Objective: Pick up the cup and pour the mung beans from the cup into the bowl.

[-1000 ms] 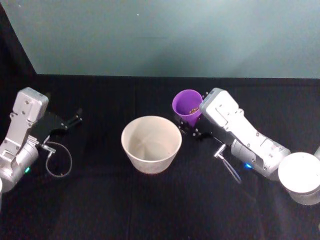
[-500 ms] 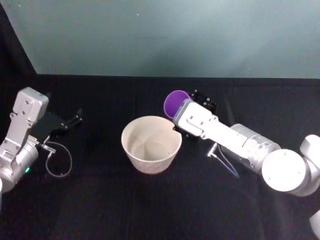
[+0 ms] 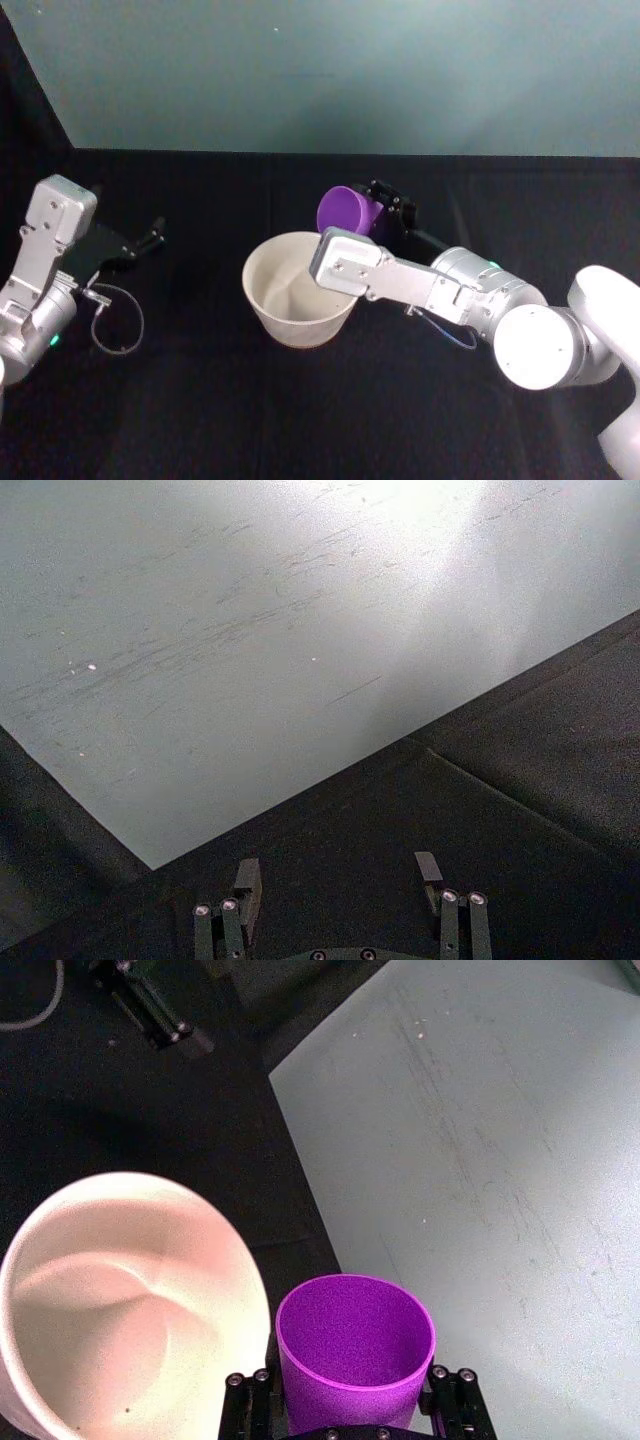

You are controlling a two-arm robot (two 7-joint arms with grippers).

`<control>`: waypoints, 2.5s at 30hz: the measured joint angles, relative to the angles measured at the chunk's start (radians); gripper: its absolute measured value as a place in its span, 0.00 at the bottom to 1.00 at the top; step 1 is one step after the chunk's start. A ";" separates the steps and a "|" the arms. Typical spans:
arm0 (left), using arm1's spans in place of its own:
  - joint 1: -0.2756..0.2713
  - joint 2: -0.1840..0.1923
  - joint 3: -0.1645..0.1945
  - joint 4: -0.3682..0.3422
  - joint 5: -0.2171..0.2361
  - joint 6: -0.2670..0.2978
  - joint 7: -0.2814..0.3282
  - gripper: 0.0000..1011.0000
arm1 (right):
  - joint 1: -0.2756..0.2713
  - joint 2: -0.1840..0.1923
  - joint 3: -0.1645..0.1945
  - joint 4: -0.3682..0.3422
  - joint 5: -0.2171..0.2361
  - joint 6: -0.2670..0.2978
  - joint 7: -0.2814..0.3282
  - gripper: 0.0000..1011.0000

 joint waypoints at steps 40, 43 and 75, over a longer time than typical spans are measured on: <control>0.000 0.000 0.000 0.000 0.000 0.000 0.000 0.99 | -0.005 -0.016 -0.099 -0.021 -0.388 0.020 -0.013 0.72; 0.000 0.000 0.000 0.000 0.000 0.000 0.000 0.99 | -0.005 -0.016 -0.106 -0.022 -0.420 0.024 -0.012 0.72; 0.000 0.000 0.000 0.000 0.000 0.000 0.000 0.99 | -0.006 -0.024 -0.141 -0.014 -0.613 0.020 0.009 0.72</control>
